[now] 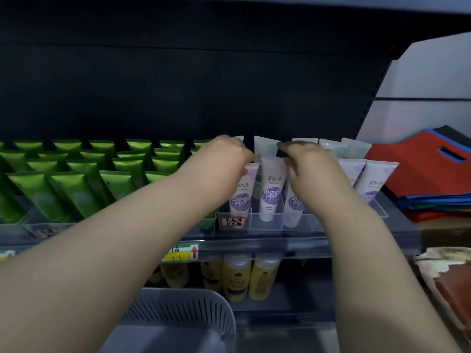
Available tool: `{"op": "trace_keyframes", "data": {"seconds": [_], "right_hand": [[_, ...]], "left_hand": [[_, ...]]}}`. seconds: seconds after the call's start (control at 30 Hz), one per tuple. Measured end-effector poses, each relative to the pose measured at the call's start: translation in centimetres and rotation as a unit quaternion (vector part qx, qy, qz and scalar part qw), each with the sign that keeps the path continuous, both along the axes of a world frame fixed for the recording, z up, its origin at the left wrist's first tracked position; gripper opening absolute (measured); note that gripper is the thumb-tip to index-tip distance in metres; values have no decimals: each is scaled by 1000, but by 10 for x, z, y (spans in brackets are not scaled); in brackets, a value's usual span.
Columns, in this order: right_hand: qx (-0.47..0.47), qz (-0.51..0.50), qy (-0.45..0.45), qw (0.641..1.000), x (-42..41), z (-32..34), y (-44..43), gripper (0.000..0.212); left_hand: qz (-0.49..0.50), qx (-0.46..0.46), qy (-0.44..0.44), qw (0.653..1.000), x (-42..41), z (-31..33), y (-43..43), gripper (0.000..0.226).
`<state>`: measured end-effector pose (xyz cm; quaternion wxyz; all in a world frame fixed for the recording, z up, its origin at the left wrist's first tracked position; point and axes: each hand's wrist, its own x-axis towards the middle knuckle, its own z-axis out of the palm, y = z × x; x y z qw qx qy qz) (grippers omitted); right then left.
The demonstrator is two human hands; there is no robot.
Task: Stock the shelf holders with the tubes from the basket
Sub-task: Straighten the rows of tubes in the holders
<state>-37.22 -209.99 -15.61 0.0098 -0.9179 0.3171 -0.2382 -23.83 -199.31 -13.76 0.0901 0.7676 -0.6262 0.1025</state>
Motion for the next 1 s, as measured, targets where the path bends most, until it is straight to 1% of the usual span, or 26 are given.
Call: {"op": "trace_keyframes", "data": {"seconds": [0.07,0.13,0.23,0.3,0.43,0.47,0.57,0.7,0.77,0.9,1.0], "right_hand": [[-9,15,26,1000,5,-6,-4,36],[-25,25,36,999,7,-8,-7,33],[-43,32,19,998,9,-8,-9,32],[-37,43,6,998,9,-4,-10,33],[-27,34,84,996,9,5,-17,43],[-26,28,79,996,9,4,-18,43],[-24,13,18,999,8,-4,-17,37],[-22,20,11,1000,9,-7,-15,34],[-2,27,-3,1000,7,-4,-13,31],[42,39,-32,998,0,5,-9,23],[43,35,-67,996,-10,14,-10,22]], "left_hand": [[20,16,21,999,-1,0,-4,25],[25,6,36,999,-4,2,-7,25],[38,9,24,999,-6,7,-11,25],[51,16,37,998,-8,9,-13,26],[72,12,77,994,-7,14,-12,24],[77,10,80,994,-6,16,-12,23],[83,20,79,993,-4,15,-11,22],[82,30,98,991,-1,14,-12,19],[82,38,112,990,-2,17,-12,17],[76,44,94,992,-3,19,-14,21],[71,57,89,992,-5,21,-16,22]]}}
